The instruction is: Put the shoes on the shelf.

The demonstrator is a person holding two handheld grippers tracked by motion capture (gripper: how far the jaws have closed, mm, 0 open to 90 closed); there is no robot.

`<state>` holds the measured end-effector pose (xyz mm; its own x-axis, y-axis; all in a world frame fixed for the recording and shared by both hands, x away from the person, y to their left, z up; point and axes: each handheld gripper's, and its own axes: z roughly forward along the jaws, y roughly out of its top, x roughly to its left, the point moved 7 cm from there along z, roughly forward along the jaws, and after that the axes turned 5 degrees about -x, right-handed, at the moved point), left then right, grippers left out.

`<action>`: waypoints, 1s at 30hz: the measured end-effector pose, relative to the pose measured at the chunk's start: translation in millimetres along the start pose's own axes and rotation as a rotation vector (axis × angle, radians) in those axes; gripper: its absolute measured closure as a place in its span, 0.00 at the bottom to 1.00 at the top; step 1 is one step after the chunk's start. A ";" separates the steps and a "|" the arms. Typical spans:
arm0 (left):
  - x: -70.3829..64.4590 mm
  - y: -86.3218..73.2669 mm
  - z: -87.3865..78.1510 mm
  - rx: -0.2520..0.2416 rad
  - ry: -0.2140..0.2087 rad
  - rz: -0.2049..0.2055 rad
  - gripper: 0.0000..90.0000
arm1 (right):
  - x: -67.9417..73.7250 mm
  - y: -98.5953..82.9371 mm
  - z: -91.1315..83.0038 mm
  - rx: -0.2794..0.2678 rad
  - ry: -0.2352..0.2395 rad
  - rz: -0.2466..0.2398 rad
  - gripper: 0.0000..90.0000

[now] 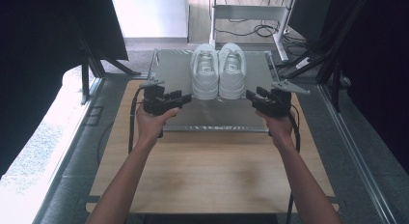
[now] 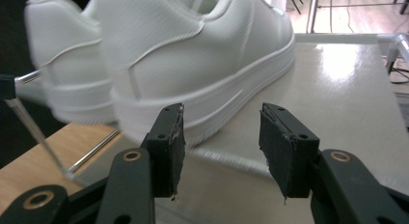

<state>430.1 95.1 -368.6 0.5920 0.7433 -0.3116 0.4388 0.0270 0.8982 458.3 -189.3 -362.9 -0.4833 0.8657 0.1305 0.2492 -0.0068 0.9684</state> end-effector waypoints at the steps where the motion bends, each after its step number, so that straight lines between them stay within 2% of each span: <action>1: -0.1 -4.7 -3.4 0.001 0.006 0.013 0.51 | 1.6 -3.5 -3.0 -0.004 0.008 0.000 0.57; 4: -3.0 -19.6 -12.3 -0.005 -0.019 0.014 0.49 | 5.5 -15.5 -14.4 -0.013 0.032 0.004 0.57; 7: -6.9 -35.6 -18.4 0.005 -0.026 0.037 0.48 | 6.5 -29.8 -26.8 -0.011 0.046 -0.003 0.57; 12: -15.8 -59.8 -25.4 0.031 -0.047 0.069 0.45 | 1.7 -54.9 -48.4 -0.008 0.040 0.006 0.57; 15: -20.5 -71.8 -30.1 0.035 -0.063 0.068 0.45 | -2.5 -71.2 -59.9 0.003 0.034 0.027 0.56; 19: -24.0 -86.3 -35.2 0.059 -0.052 0.104 0.44 | -7.5 -89.5 -68.6 0.032 0.023 0.029 0.55; 24: -19.2 -101.2 -41.4 0.057 -0.046 0.090 0.45 | -12.1 -110.2 -77.4 0.076 0.027 0.027 0.55; 26: -14.6 -108.9 -43.8 0.059 -0.043 0.067 0.45 | -13.7 -117.1 -79.8 0.084 0.033 0.029 0.55; 28: -8.4 -118.3 -45.0 0.070 -0.025 0.059 0.45 | -14.5 -123.9 -80.8 0.089 0.038 0.040 0.56; 30: -3.1 -127.3 -46.8 0.085 -0.007 0.055 0.45 | -14.7 -131.6 -80.3 0.118 0.038 0.026 0.55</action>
<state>340.7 120.6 -467.4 0.6212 0.7374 -0.2653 0.4614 -0.0704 0.8844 365.2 -241.3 -475.2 -0.5064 0.8464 0.1649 0.3575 0.0320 0.9334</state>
